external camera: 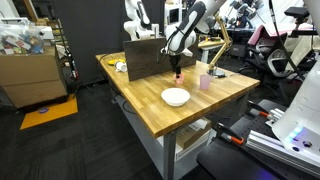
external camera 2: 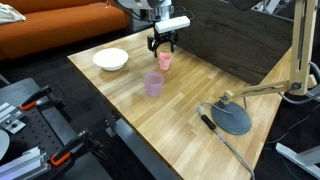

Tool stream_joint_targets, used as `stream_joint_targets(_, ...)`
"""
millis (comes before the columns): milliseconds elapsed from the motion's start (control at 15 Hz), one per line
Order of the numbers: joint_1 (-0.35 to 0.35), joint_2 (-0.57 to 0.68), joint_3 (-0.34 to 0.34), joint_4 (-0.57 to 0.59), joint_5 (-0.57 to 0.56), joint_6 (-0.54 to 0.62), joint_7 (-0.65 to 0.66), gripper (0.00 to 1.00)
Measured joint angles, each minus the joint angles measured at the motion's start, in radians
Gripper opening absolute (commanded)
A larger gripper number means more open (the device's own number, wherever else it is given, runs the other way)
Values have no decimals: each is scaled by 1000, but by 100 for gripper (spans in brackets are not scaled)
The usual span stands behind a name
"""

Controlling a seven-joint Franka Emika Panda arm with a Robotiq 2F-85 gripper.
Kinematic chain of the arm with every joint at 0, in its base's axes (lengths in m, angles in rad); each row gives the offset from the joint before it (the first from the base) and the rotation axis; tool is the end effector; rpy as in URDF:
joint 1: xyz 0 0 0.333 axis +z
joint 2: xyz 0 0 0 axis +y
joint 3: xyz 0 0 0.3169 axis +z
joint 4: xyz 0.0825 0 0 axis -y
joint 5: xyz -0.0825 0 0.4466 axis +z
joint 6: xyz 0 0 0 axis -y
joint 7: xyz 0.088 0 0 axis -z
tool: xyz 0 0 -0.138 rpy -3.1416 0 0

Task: Flip the switch of the desk lamp. Pick up the light pink cup from the table and pour some of its water in the white dish.

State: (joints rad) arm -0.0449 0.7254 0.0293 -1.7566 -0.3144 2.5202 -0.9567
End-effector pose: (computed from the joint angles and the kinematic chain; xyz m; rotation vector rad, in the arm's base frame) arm 0.7043 -0.0140 0.0789 2.4658 1.6617 -0.0647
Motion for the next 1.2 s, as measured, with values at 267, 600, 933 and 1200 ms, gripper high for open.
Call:
stream_joint_targets(267,-1,6,-1,4,0,-14,0,100)
stream_joint_targets(600,1,14,2,26,0,-14,-2,100)
stream_joint_targets(933,2,18,9,38,0,-15,-2,66)
stream_joint_targets(1200,1,29,9,38,0,-21,-3,38)
